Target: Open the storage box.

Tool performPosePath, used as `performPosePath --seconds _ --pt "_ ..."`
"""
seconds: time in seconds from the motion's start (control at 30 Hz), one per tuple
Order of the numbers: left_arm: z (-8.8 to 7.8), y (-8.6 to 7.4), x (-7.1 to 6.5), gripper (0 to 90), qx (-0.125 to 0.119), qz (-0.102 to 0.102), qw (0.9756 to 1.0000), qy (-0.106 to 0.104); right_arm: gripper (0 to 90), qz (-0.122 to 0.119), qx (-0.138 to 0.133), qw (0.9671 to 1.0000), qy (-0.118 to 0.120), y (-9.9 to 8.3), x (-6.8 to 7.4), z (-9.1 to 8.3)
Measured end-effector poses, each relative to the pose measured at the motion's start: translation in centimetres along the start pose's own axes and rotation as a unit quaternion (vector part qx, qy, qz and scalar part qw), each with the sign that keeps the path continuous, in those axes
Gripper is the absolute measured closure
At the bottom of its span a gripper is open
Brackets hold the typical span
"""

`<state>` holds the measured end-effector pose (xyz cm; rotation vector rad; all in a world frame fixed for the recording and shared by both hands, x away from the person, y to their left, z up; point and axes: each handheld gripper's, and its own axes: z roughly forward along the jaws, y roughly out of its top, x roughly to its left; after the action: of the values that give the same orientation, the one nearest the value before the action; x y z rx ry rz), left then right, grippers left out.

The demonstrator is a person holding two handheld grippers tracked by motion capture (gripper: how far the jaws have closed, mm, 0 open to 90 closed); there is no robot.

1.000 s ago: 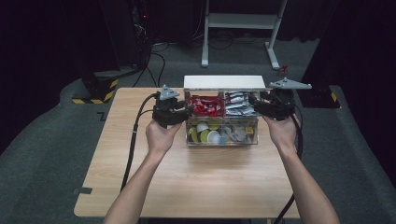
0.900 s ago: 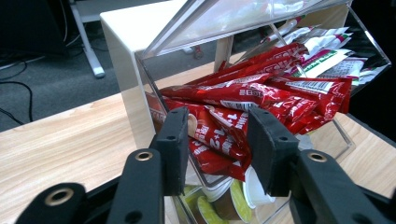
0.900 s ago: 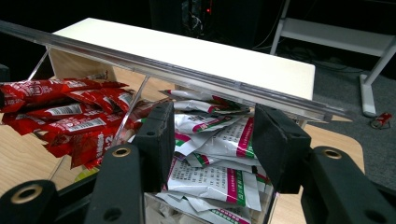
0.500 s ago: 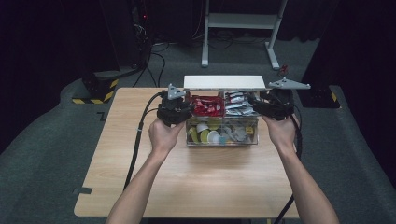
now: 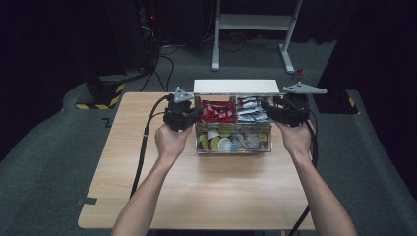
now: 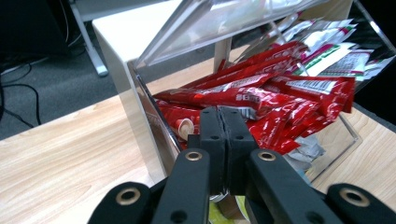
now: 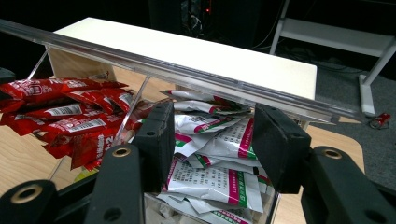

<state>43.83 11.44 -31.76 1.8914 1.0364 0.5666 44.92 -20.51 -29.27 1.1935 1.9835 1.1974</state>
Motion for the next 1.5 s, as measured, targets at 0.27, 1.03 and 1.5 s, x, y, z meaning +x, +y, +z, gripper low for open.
performPosePath --seconds 0.27,1.03,1.5 --pt "-1.9 0.4 0.3 89.3 -0.028 -0.003 0.9994 -0.018 49.5 0.000 0.002 1.0000 0.001 0.0 0.0 0.0" --pt "-6.3 0.1 0.6 89.6 -0.064 0.005 0.9973 -0.036 49.6 0.000 0.001 1.0000 0.000 0.0 0.0 0.0" --pt "-9.3 -0.5 1.0 89.6 -0.083 0.003 0.9959 -0.037 49.5 -0.002 0.003 1.0000 -0.003 0.0 0.1 0.0"
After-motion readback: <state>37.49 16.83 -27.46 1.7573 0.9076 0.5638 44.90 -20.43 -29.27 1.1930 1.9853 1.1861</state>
